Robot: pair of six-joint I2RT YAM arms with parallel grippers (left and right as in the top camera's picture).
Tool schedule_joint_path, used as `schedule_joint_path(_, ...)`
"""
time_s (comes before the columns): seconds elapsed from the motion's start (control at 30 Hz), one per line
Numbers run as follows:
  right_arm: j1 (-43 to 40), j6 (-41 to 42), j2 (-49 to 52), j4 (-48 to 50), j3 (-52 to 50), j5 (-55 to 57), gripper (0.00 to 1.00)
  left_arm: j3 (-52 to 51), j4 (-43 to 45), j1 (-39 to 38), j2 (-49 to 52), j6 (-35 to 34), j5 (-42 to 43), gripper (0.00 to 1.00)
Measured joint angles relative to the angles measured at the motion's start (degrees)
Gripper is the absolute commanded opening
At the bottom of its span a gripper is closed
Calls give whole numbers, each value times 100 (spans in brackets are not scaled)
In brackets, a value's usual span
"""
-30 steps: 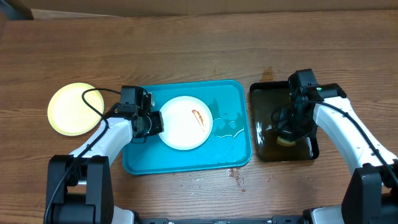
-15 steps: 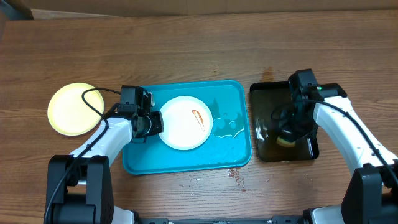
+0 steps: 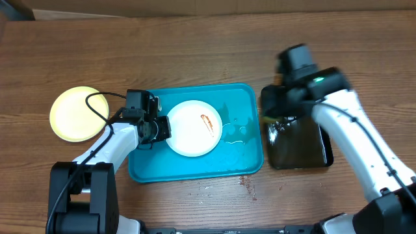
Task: Clean dirty plates on tray and stack at the side
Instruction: 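Lift the sponge from the water and move it over the white plate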
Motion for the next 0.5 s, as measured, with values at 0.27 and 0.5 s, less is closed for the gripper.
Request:
schedule_joint_path(0.27,1845,-350,496,1379,-2,472,4,0,2,0,0,0,2,4)
schedule_joint_path(0.5,2492,-1145,1663,2046,-9,1423,4,0,2,0,0,0,2,4)
